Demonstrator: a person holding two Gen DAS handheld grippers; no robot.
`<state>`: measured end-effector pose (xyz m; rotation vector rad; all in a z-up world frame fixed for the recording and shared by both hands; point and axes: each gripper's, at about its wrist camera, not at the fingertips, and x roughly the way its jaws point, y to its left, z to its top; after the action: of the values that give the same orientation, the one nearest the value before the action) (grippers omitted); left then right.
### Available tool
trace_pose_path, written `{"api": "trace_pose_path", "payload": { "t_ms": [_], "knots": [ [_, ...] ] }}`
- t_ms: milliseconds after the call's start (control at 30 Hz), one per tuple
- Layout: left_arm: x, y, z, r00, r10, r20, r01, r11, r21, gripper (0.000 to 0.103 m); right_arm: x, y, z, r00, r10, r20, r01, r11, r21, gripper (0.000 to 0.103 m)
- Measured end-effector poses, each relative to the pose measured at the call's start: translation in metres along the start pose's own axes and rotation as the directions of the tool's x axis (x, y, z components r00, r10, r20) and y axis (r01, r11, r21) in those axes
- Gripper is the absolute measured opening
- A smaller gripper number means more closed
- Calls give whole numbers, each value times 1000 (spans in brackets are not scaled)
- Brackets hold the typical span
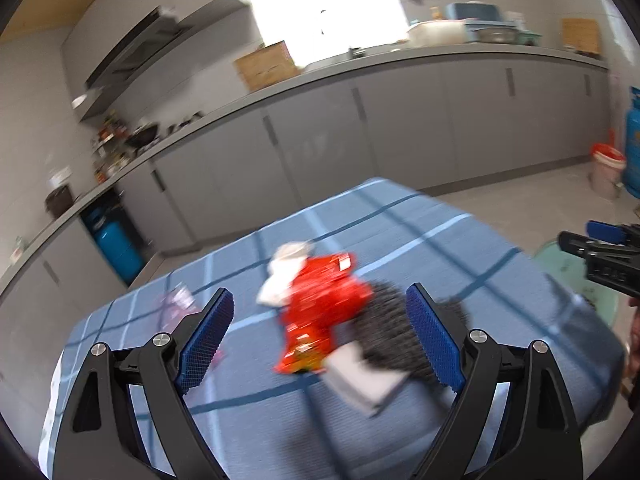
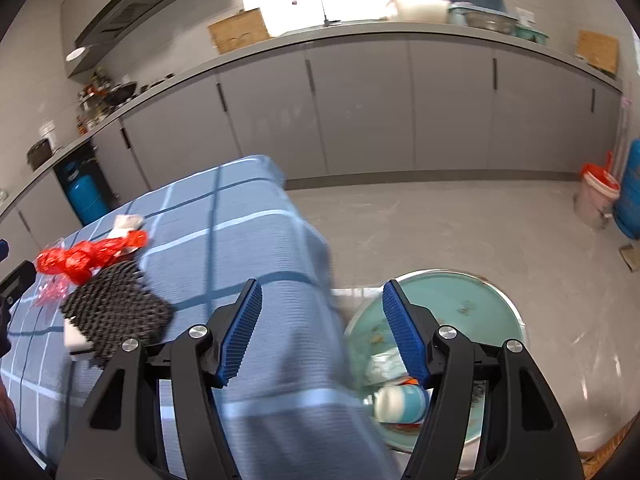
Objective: Collect trash
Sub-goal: 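Return both tools to the table and grasp the red mesh bag with the left tool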
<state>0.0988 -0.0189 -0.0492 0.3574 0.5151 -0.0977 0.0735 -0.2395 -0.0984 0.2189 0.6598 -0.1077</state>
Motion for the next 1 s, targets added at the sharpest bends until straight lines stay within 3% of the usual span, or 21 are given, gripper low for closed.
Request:
{"api": "trace_pose_path", "payload": {
  "t_ms": [167,300,600,833,867,933,1000],
  "knots": [
    [6,36,-14,998,37,-42,-39,997,-64,87,2,34,-3,999,41,-13,-41,998,-49,66],
    [11,48,-14,998,12,-55,-18,994,-112,88,6,61,-6,997,66,-30,-69,993,-96,67],
    [38,36,5,993,-108,-42,99,980,-175,88,3,82,-14,997,71,-42,-77,987,-140,70],
    [70,15,11,983,-154,-95,134,972,-193,86,6,85,-16,995,79,-59,-87,987,-139,71],
    [71,14,10,983,-154,-98,133,973,-190,84,7,85,-16,995,81,-61,-89,986,-140,71],
    [72,11,8,977,-180,-113,159,972,-174,38,7,86,-16,994,84,-63,-92,986,-142,71],
    [73,11,5,969,-211,-131,187,966,-178,13,9,86,-15,994,86,-63,-94,986,-140,71]
  ]
}}
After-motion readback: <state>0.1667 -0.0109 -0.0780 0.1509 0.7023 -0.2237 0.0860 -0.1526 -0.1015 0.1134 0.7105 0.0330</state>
